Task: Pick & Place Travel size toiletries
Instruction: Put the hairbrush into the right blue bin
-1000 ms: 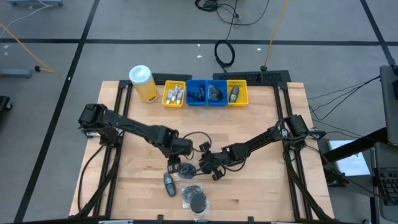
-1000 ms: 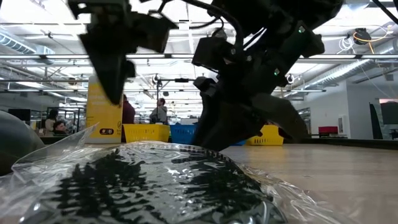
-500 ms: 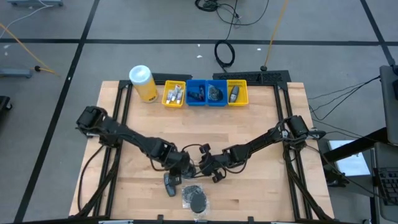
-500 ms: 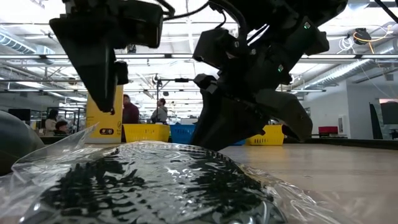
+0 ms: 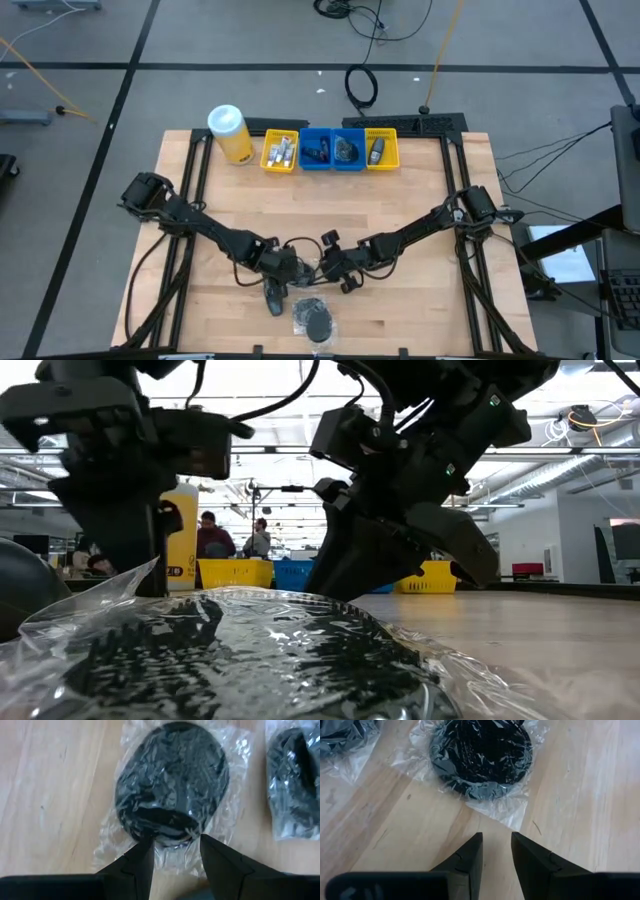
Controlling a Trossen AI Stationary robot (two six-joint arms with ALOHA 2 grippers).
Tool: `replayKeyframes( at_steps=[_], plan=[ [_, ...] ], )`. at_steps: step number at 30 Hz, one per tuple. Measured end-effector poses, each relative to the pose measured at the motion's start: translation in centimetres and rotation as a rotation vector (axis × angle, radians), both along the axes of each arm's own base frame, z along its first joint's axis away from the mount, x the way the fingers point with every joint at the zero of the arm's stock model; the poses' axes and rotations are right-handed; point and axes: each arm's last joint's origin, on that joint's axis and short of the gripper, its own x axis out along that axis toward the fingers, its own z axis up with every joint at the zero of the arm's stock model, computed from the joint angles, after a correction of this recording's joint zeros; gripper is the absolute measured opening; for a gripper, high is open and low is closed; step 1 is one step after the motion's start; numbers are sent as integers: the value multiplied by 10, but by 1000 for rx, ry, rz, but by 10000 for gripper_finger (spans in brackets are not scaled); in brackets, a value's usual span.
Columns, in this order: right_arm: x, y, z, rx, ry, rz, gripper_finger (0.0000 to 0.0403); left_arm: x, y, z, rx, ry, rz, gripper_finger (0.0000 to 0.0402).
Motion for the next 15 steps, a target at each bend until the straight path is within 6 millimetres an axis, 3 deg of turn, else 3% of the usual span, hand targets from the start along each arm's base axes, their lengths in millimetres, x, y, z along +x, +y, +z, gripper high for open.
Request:
replayKeyframes(
  at_steps=[7, 15],
  plan=[
    [0, 0, 0, 7, 0, -7, 95, -11, 1, -12, 58, 18, 21, 156],
    [2, 5, 4, 16, -49, 17, 96, -3, 0, -18, 56, -55, 22, 156]
  ],
)
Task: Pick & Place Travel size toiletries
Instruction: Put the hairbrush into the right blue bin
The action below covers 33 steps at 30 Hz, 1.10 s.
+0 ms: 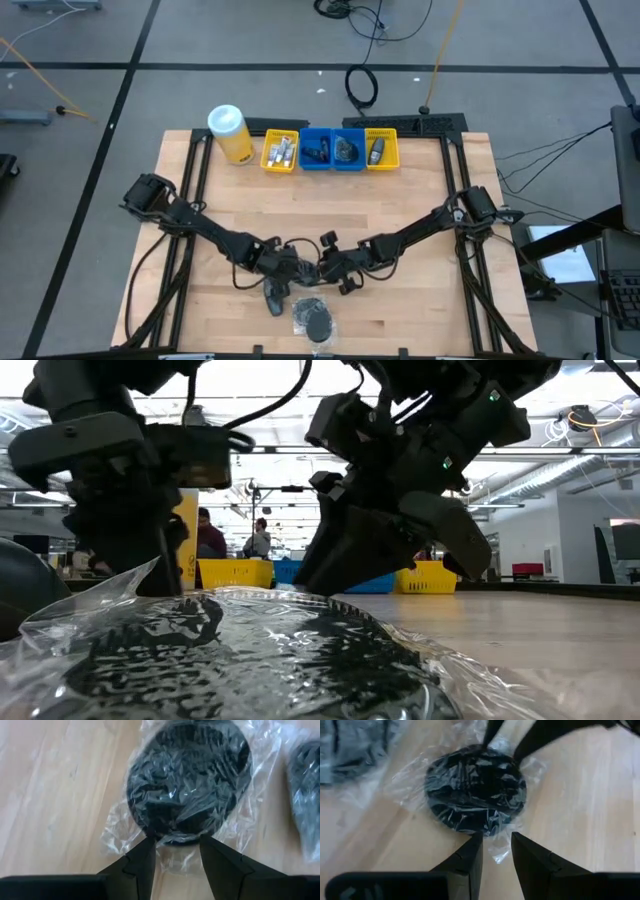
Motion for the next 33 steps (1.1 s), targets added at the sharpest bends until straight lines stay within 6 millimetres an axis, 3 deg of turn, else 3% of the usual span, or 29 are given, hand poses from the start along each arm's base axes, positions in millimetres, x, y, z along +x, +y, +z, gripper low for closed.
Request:
replayKeyframes(
  at_steps=[14, 19, 33],
  plan=[
    [-4, 7, -1, -32, 15, 48, 96, 3, 4, 0, 0, -16, 7, 156],
    [-14, 4, -13, -38, 35, 44, 96, 3, 4, 0, -1, -16, 13, 156],
    [-14, 2, -15, -51, -123, 26, 87, 5, 4, 1, -10, -37, 21, 156]
  ],
)
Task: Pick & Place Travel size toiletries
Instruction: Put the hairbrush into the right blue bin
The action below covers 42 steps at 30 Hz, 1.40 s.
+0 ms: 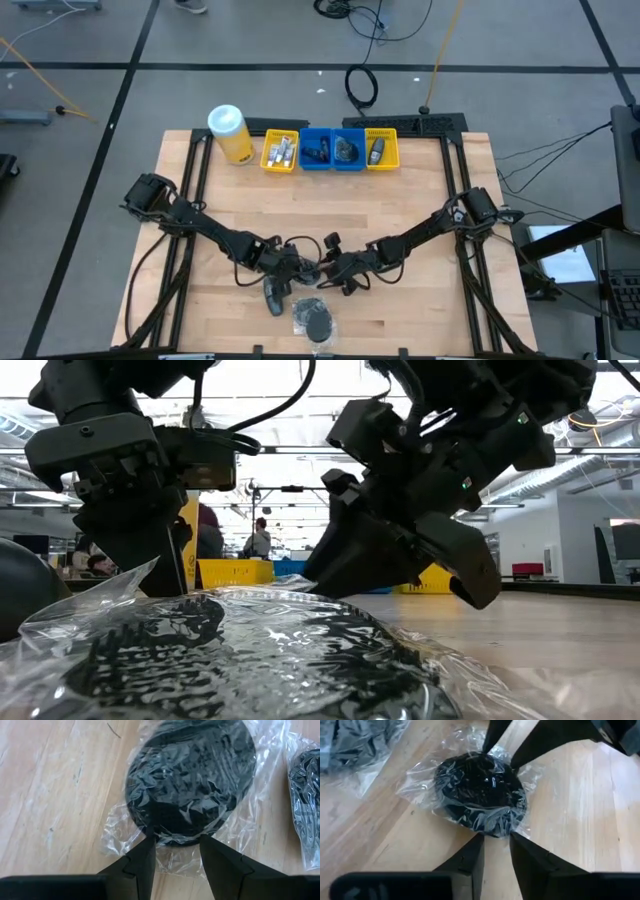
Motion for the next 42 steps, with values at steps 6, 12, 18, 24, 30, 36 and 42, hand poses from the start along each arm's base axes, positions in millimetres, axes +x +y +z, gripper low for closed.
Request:
replayKeyframes(
  at_steps=[6, 12, 18, 24, 30, 36, 42],
  plan=[
    [0, 0, 0, 31, 0, -23, 14, 0, 0, 0, -3, 0, -2, 156],
    [0, -2, -1, 49, 7, -43, 1, 0, 0, 0, -4, -1, -2, 156],
    [0, -3, -1, 56, 15, -68, 1, 1, 1, 1, -9, -5, 0, 156],
    [-1, -4, 1, 51, 21, -84, 0, 0, 5, 18, 15, -71, 9, 157],
    [-6, -8, 18, 21, 10, -148, 0, -8, 14, 42, 108, -138, 43, 157],
    [-11, -24, 36, -24, 22, -234, 0, -16, 22, 62, 203, -196, 94, 157],
    [-14, -50, 56, -47, 7, -345, 0, -19, 26, 75, 282, -267, 125, 157]
  ],
)
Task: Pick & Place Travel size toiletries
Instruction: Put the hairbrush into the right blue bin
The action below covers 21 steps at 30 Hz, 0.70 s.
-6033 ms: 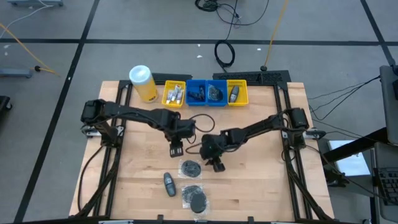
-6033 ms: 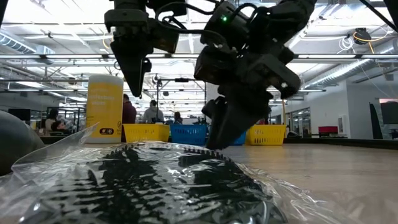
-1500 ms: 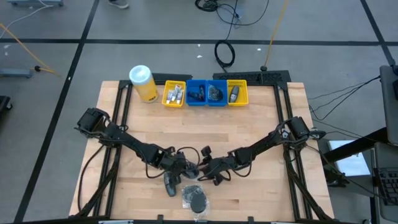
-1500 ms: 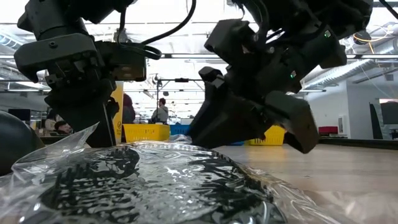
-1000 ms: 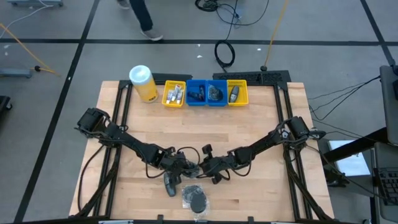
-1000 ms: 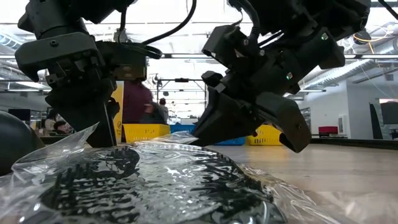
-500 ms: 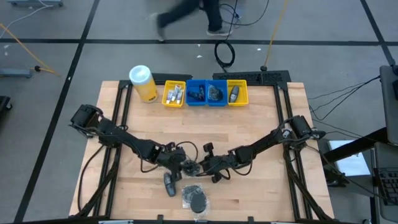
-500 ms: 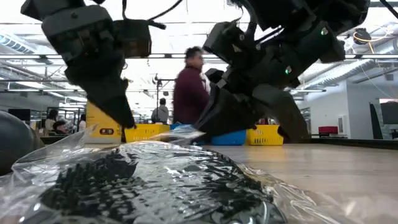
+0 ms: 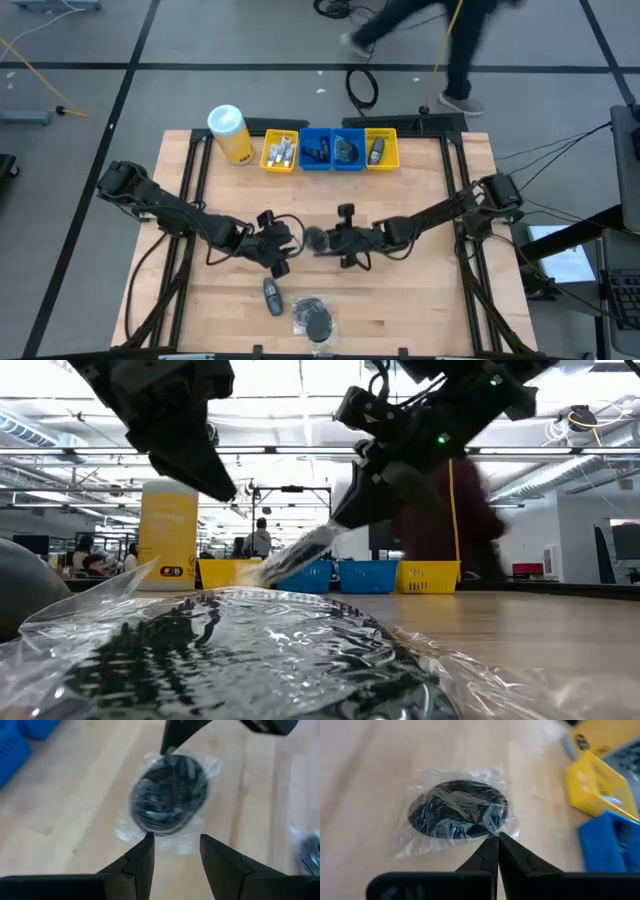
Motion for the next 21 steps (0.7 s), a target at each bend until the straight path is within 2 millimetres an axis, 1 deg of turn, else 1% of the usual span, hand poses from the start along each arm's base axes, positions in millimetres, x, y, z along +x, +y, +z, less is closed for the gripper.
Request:
replayKeyframes(
  at_steps=[5, 11, 18, 21],
  plan=[
    [-3, -27, 20, -3, -44, -96, 0, 0, 2, 2, 68, -24, 39, 157],
    [-8, -64, 44, 0, -103, -204, 0, 3, 3, 5, 122, -84, 81, 157],
    [-20, -108, 65, -50, -158, -389, 0, 10, 1, 13, 153, -164, 43, 157],
    [-24, -125, 67, -77, -158, -468, 0, 12, 1, 15, 164, -187, 33, 156]
  ],
)
